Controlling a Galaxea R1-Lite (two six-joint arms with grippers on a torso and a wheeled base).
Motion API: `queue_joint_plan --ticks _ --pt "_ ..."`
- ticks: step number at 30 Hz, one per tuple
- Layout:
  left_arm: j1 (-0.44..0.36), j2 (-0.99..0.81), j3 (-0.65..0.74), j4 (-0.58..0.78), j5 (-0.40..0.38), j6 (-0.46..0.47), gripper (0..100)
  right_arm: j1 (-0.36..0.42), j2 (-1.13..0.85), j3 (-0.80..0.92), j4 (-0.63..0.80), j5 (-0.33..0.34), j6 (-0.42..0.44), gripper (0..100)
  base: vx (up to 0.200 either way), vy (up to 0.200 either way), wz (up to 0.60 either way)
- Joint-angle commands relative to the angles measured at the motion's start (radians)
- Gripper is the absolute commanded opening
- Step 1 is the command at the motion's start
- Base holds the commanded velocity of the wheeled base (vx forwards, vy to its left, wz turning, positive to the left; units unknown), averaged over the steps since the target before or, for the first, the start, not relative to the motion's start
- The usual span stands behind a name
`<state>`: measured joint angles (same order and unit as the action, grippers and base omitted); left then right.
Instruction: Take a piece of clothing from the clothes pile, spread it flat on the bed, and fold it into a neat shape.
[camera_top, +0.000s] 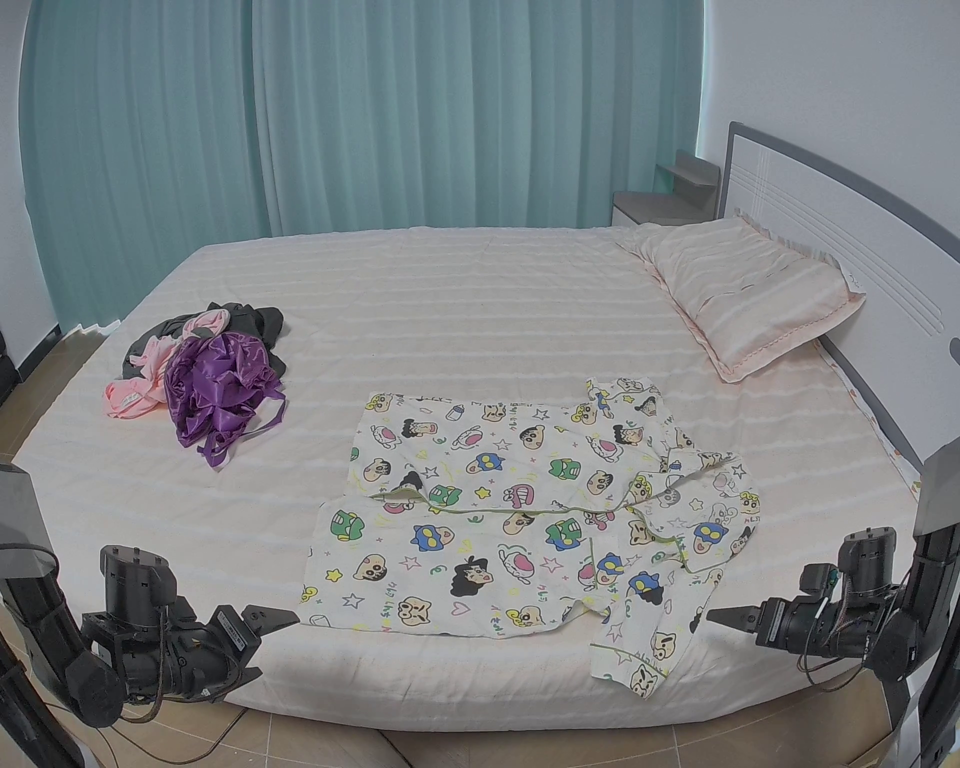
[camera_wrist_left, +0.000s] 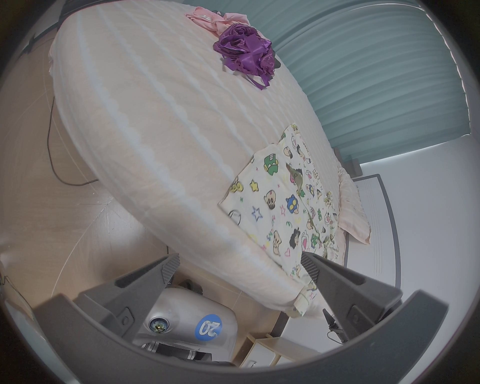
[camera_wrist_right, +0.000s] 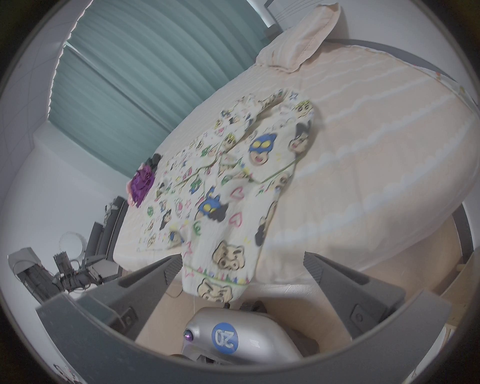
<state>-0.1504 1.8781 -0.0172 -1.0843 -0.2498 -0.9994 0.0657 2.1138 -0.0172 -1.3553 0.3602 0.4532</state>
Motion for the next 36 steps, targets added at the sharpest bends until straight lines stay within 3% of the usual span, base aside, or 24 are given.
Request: queue_joint_plan --ticks 1,10,12,20,26,32,33,36 --pt "-0.009 -0.014 0.017 0.007 -0.006 -0.001 100 0.123 0.061 0.014 -0.015 -0.030 0.019 100 0.000 0.000 0.00" --pt "-0.009 -0.013 0.017 0.004 -0.019 -0.001 100 0.322 0.301 -0.023 -0.183 -0.181 0.107 100 0.000 0.000 0.00" --pt "-0.009 -0.008 0.016 0.004 -0.019 -0.001 100 0.333 0.362 -0.033 -0.212 -0.211 0.107 100 0.000 0.000 0.00" --pt "-0.009 -0.007 0.017 0.004 -0.019 -0.001 100 0.316 0.379 -0.095 -0.214 -0.225 0.119 100 0.000 0.000 0.00" --pt "-0.008 -0.007 0.016 0.004 -0.019 -0.001 100 0.302 0.376 -0.155 -0.214 -0.254 0.190 100 0.000 0.000 0.00" --pt "-0.008 -0.007 0.016 0.004 -0.019 -0.001 100 0.296 0.362 -0.161 -0.214 -0.259 0.200 100 0.000 0.000 0.00" --pt "-0.009 -0.007 0.017 0.004 -0.019 -0.001 100 0.296 0.356 -0.156 -0.212 -0.257 0.200 0 0.000 0.000 0.00" --pt "-0.008 -0.007 0.016 0.004 -0.019 -0.001 100 0.299 0.339 -0.144 -0.212 -0.259 0.199 0 0.000 0.000 0.00"
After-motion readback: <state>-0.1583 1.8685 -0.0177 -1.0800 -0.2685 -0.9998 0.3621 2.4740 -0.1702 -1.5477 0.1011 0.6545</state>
